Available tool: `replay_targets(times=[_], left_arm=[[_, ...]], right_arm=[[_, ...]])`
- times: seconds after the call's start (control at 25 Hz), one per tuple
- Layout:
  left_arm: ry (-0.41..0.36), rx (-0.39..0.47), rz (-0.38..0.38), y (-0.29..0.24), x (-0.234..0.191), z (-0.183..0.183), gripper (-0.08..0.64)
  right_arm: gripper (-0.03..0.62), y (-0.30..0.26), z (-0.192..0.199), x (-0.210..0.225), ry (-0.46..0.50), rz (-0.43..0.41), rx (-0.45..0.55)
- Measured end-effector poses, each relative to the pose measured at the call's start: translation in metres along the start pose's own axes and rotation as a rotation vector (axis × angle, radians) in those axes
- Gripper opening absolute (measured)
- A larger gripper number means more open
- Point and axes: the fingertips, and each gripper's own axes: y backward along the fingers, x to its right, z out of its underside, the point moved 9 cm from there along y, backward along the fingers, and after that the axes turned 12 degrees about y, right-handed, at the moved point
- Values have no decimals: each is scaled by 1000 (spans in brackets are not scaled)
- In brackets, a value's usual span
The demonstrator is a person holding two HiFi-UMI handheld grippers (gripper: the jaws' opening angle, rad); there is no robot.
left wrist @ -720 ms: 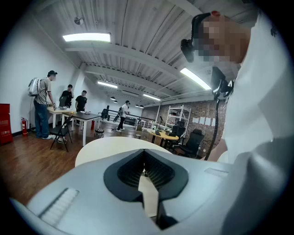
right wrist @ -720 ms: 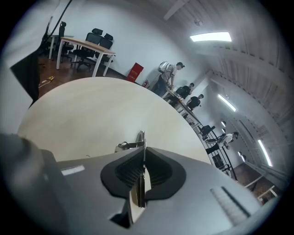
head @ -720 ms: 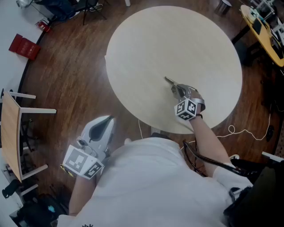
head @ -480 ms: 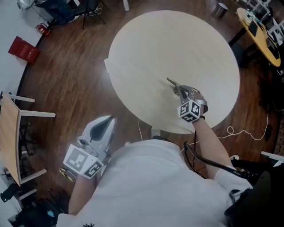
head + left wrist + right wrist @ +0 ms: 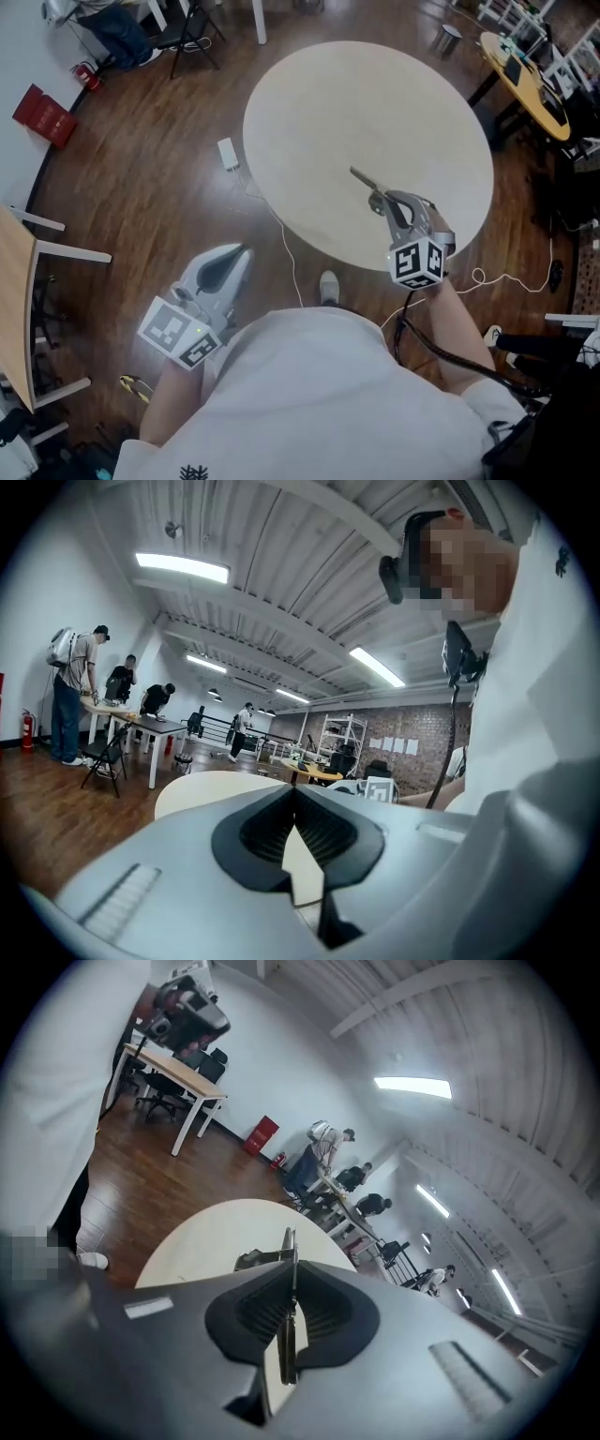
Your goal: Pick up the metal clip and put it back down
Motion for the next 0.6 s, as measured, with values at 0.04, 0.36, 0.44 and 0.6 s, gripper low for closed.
replay_targets(times=[0.04, 0.36, 0.44, 0.6], left_arm=[[-1, 1, 7, 5, -2, 0, -2], [-8, 10, 47, 45, -9, 11, -2], [-5, 5, 56, 53, -11, 14, -2], [-21, -22, 72, 64, -10, 20, -3]], right_arm=[[8, 12, -11, 1, 6, 10, 3], [8, 106, -87, -13, 33, 65, 2], [8, 123, -103, -19, 33, 73, 4], [8, 149, -129, -28, 34, 90, 10]])
